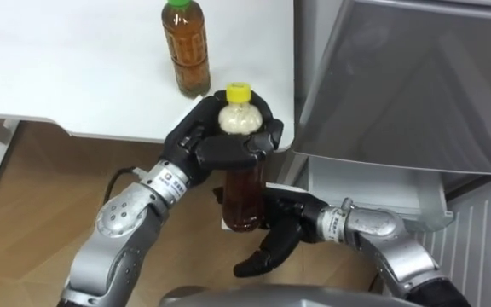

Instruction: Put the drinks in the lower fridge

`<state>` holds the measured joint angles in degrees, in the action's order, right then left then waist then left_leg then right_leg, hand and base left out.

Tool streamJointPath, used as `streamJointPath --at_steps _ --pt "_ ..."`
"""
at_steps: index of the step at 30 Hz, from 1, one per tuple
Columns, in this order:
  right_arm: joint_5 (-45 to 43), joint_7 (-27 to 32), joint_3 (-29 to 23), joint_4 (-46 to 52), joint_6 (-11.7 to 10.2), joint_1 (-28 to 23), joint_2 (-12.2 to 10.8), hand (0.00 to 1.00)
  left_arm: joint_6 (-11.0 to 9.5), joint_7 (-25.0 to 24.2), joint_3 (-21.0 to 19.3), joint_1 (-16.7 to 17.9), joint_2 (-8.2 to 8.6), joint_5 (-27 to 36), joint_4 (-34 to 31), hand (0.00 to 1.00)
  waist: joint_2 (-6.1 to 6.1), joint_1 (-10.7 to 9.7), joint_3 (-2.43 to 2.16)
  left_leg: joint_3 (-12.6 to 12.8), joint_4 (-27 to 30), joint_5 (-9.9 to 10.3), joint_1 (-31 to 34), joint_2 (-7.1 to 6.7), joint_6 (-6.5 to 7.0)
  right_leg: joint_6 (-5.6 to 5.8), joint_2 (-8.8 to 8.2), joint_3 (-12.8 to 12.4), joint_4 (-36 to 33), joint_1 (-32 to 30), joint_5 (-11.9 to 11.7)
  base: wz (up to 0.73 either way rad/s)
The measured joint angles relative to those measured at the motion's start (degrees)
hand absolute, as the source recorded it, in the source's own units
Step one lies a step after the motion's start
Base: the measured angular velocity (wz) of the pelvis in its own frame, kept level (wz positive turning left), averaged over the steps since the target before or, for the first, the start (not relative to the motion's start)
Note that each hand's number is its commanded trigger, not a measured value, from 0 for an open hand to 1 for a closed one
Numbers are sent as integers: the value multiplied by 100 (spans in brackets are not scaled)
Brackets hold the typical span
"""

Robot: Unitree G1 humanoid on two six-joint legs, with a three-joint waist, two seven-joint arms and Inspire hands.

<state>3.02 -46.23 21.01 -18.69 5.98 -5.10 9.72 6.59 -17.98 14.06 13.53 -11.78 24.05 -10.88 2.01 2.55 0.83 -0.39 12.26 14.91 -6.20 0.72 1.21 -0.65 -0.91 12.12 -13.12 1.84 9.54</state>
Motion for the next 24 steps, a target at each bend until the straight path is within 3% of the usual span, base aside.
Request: streamJointPath --at_steps 8,13,20,21,22,24 --pt "487 -146 114 151 103 10 46 0 -8 -30 441 7 -61 1 386 100 -44 95 10 -17 13 0 60 -4 0 -2 -11 44 -58 -74 4 1" --pt "635 -144 268 149 158 5 142 0 -39 -159 560 10 -170 3 467 100 -41 83 9 -13 36 0 61 -3 1 -2 -14 47 -64 -65 4 0" --pt "641 -141 276 147 181 -10 151 0 -49 -316 629 9 -173 2 637 100 -23 59 0 -8 17 0 58 -9 1 -2 -20 44 -98 -76 4 0" --pt "642 -141 276 147 188 -10 151 19 -49 -324 630 10 -174 1 643 100 -20 62 -1 -7 7 0 59 -8 1 -2 -19 45 -99 -76 4 0" --pt "656 -141 275 147 205 -10 150 100 -49 -345 634 10 -180 1 651 100 -13 64 -7 -7 0 0 58 -6 0 -2 -18 46 -98 -76 3 0" --pt "794 -136 277 147 234 -17 150 100 -52 -358 641 10 -183 -3 651 100 1 68 -13 -3 -3 0 58 -4 0 -3 -13 34 -99 -78 4 0"
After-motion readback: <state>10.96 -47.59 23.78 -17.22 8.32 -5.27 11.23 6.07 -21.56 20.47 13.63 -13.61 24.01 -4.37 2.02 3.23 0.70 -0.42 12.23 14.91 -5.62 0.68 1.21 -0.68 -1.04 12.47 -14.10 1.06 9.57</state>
